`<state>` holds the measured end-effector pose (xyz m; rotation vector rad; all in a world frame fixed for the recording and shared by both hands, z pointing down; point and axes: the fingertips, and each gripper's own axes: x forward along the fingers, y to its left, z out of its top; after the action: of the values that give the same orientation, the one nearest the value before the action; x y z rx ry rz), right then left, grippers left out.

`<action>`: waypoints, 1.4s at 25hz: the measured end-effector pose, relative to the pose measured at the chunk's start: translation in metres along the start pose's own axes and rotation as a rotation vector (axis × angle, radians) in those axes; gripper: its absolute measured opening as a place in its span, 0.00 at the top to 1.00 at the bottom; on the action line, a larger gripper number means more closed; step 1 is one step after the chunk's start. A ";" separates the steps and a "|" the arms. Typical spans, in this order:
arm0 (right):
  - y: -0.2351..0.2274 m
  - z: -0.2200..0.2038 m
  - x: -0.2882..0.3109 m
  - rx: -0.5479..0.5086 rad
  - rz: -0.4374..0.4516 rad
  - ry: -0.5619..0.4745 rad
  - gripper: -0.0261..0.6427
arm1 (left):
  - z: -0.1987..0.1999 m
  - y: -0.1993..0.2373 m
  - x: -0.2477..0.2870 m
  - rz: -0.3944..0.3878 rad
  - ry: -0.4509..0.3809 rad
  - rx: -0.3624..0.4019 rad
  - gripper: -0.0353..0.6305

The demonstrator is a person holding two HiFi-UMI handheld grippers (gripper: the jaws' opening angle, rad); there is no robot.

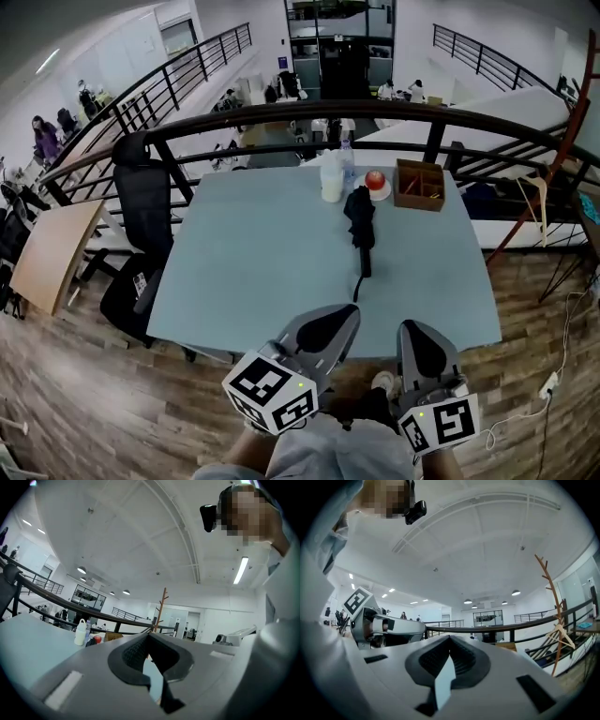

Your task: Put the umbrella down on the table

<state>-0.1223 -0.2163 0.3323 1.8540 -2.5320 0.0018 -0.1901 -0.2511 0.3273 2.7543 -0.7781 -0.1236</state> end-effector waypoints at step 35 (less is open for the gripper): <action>-0.053 0.046 -0.002 -0.028 0.080 -0.084 0.97 | 0.027 -0.034 0.050 0.074 -0.039 0.089 0.94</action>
<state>-0.0708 -0.2305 0.2858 1.7792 -2.6449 -0.1131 -0.1352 -0.2559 0.2914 2.8093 -0.9162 -0.1317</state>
